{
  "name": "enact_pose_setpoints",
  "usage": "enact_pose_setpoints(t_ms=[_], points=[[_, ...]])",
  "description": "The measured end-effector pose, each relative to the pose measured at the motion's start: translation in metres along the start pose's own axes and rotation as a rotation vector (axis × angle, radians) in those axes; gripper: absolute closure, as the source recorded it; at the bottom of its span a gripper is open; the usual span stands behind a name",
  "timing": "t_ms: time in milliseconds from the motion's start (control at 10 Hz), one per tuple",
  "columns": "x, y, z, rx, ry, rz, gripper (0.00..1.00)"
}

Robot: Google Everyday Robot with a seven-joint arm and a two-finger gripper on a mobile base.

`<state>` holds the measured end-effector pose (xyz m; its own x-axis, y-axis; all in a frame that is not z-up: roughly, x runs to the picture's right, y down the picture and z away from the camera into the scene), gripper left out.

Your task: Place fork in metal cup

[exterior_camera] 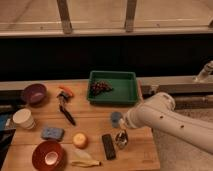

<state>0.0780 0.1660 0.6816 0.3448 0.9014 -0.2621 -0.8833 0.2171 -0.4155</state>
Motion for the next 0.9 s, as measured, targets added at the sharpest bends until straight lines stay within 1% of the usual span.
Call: enact_pose_setpoints(t_ms=[300, 400, 500, 700, 900], points=[[0.003, 0.009, 0.012, -0.036, 0.014, -0.008, 1.00], [0.004, 0.010, 0.015, -0.041, 0.019, -0.008, 1.00], [0.007, 0.011, 0.019, -0.048, 0.027, -0.008, 0.96], [0.010, 0.011, 0.023, -0.055, 0.036, -0.003, 0.79], [0.015, 0.009, 0.029, -0.066, 0.045, 0.008, 0.57]])
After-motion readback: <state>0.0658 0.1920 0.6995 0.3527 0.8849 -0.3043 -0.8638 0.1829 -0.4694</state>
